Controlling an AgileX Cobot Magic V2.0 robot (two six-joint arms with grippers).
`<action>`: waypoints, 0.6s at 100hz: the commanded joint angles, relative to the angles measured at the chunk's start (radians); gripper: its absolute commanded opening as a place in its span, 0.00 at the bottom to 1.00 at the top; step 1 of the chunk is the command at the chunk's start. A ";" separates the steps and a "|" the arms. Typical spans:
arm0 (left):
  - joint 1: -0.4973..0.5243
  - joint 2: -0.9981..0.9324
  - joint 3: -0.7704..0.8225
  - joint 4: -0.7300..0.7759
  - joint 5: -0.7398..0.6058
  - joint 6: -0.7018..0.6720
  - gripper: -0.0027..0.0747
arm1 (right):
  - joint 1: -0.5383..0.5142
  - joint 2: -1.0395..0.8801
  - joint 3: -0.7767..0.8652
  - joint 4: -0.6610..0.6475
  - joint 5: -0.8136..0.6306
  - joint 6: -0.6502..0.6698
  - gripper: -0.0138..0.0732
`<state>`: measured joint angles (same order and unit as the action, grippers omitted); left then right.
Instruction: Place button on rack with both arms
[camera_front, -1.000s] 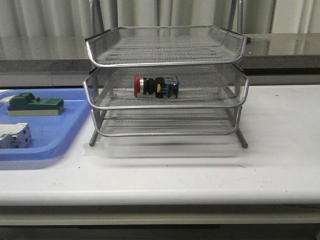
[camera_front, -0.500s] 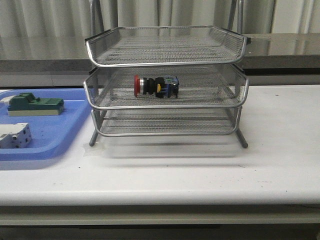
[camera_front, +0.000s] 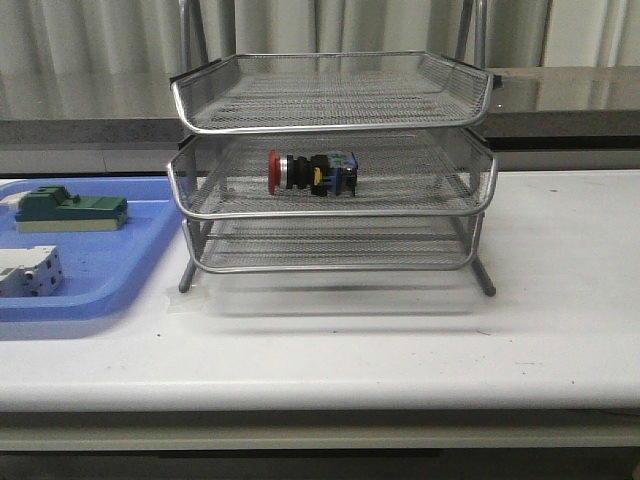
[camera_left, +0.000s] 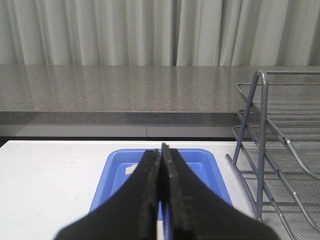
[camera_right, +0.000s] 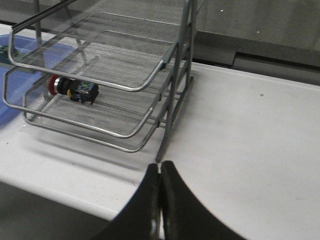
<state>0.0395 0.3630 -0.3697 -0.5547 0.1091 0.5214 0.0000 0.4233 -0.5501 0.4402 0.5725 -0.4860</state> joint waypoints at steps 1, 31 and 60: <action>0.002 0.007 -0.029 -0.012 -0.070 -0.006 0.01 | 0.001 -0.014 -0.003 -0.052 -0.113 0.070 0.09; 0.002 0.007 -0.029 -0.012 -0.070 -0.006 0.01 | 0.006 -0.135 0.227 -0.332 -0.383 0.495 0.09; 0.002 0.007 -0.029 -0.012 -0.070 -0.006 0.01 | 0.066 -0.281 0.441 -0.474 -0.588 0.650 0.09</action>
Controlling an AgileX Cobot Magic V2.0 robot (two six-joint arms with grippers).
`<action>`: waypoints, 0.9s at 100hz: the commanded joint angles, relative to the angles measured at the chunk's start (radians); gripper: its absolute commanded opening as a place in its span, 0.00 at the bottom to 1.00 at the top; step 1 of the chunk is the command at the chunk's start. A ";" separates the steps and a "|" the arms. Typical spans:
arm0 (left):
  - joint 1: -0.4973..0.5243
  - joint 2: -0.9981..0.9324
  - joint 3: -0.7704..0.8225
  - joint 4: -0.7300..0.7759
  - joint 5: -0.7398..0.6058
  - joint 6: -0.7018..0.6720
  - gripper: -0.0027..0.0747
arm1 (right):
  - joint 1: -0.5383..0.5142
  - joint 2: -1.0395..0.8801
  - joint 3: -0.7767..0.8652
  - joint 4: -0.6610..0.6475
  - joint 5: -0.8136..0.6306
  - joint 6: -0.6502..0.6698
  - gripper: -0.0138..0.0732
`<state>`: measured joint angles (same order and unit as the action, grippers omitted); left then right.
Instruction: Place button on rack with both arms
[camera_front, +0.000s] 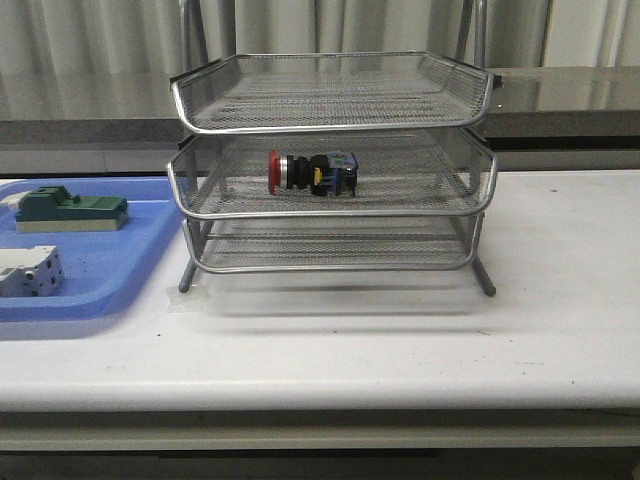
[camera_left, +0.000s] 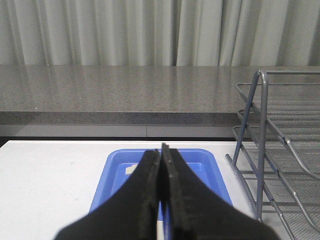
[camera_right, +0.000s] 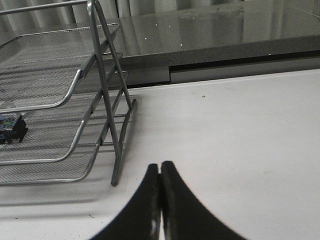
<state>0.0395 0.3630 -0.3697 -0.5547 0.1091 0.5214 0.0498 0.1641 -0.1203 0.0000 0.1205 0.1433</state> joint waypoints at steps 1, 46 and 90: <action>0.002 0.007 -0.029 -0.012 -0.070 -0.006 0.01 | 0.018 -0.029 0.019 -0.034 -0.141 0.021 0.09; 0.002 0.007 -0.029 -0.012 -0.070 -0.006 0.01 | 0.055 -0.196 0.133 -0.034 -0.172 0.021 0.09; 0.002 0.007 -0.029 -0.012 -0.070 -0.006 0.01 | 0.055 -0.196 0.133 -0.033 -0.228 0.021 0.09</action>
